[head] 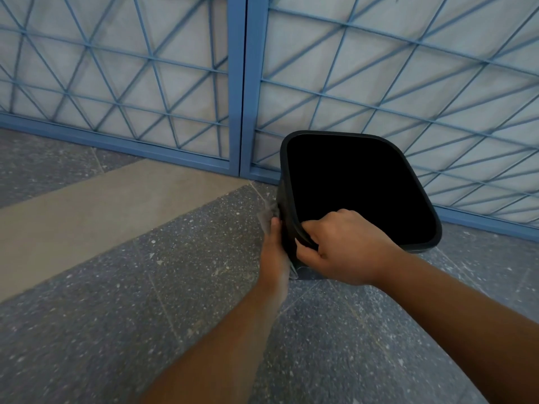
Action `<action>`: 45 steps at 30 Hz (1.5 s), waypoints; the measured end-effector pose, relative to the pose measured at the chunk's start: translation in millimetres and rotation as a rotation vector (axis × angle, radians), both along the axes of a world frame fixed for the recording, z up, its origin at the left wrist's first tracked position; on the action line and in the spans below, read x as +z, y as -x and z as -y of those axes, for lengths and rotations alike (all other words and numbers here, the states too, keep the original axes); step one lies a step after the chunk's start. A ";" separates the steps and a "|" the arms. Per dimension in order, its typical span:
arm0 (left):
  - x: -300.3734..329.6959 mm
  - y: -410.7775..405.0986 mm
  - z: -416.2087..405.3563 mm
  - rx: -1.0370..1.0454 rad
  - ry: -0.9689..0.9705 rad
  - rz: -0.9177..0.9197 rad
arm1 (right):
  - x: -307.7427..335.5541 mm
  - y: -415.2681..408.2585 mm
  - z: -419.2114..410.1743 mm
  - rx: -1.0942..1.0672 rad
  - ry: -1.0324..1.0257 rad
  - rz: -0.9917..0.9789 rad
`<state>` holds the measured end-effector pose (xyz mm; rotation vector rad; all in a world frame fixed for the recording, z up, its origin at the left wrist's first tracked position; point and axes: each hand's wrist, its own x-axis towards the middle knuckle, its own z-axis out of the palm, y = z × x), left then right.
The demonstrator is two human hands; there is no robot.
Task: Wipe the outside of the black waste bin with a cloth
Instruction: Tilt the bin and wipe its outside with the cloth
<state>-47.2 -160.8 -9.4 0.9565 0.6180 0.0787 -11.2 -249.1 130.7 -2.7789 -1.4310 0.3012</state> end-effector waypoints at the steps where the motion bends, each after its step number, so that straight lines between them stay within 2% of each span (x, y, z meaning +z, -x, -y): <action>1: -3.8 -2.5 -3.0 -0.015 0.023 -0.063 | -0.2 0.5 0.1 0.003 0.000 -0.001; 4: -12.9 -13.5 -12.2 -0.036 0.091 -0.167 | -1.1 1.7 0.4 0.010 0.009 -0.002; 7: -18.6 -31.1 -19.4 -0.013 0.171 -0.179 | -1.3 1.4 1.4 0.006 0.000 -0.020; 11: -18.2 -61.6 -34.7 0.006 0.260 -0.061 | -1.7 -0.9 1.3 0.005 -0.016 -0.043; 15: 23.3 -62.9 -38.5 -0.061 0.281 0.118 | -2.8 -4.2 0.0 0.003 -0.027 -0.040; 20: 54.4 -16.4 -15.7 0.012 0.037 0.246 | -5.9 -4.5 0.4 0.016 -0.033 -0.031; 24: 32.5 9.7 7.0 0.050 -0.197 0.298 | -6.5 -5.7 1.2 0.028 -0.021 -0.034; 28: -8.0 21.9 20.5 0.069 -0.174 0.187 | -5.7 -4.3 0.9 0.006 -0.024 -0.034; 34: -24.8 13.2 -6.3 -0.176 -0.291 -0.295 | -2.0 -2.5 -1.1 -0.033 -0.024 -0.013; 36: -20.1 8.8 -21.5 -0.221 -0.307 -0.330 | -1.8 -1.9 -0.7 -0.048 -0.035 -0.001; 40: -2.2 13.5 -51.2 -0.141 -0.396 -0.305 | 4.9 -0.1 3.8 -0.080 -0.021 -0.020; 42: 10.5 19.2 -63.4 -0.139 -0.439 -0.276 | 12.9 -2.3 14.8 -0.079 0.021 -0.073; 45: 31.5 23.6 -69.4 -0.127 -0.510 -0.210 | 26.4 -6.8 42.9 -0.008 0.125 -0.006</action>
